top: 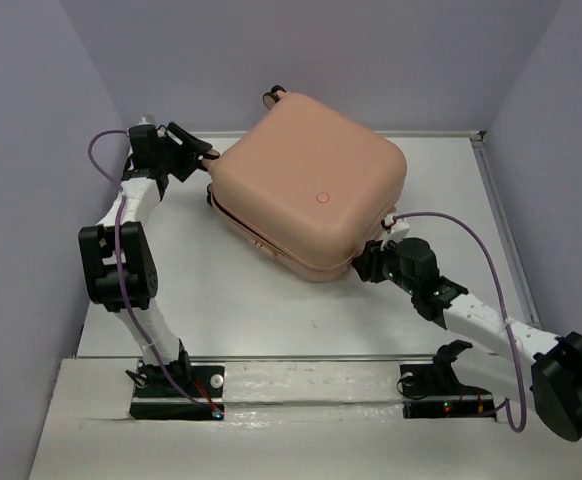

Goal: Pack the luggage

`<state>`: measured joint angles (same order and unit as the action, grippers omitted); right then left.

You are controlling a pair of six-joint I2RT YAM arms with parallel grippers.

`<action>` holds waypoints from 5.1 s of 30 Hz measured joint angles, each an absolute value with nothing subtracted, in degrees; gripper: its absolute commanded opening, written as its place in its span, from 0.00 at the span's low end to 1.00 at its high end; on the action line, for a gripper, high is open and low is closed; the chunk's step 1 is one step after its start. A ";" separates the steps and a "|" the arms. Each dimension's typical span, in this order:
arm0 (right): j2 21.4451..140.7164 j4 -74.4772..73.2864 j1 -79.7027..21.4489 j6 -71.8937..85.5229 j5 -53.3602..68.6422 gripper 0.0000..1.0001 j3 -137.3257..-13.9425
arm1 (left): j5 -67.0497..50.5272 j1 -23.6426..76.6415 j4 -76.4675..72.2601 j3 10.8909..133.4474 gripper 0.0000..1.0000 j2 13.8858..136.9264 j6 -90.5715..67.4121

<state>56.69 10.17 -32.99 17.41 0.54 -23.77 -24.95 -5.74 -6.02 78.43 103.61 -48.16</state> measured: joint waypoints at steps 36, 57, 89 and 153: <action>58.24 21.96 -32.69 17.12 14.24 0.50 -18.06 | -7.38 34.48 -18.35 20.36 0.15 55.55 -46.35; 65.76 34.33 -32.69 17.43 13.74 0.25 -17.89 | -2.55 39.81 -28.51 23.68 0.09 66.72 -44.82; 67.11 17.85 -61.73 17.54 -26.72 0.07 -27.14 | -1.32 44.42 -27.59 34.11 0.06 78.37 -43.42; 77.58 22.55 -66.83 24.88 -23.68 0.07 -34.68 | -25.34 -5.04 -29.43 73.30 0.06 107.92 -58.46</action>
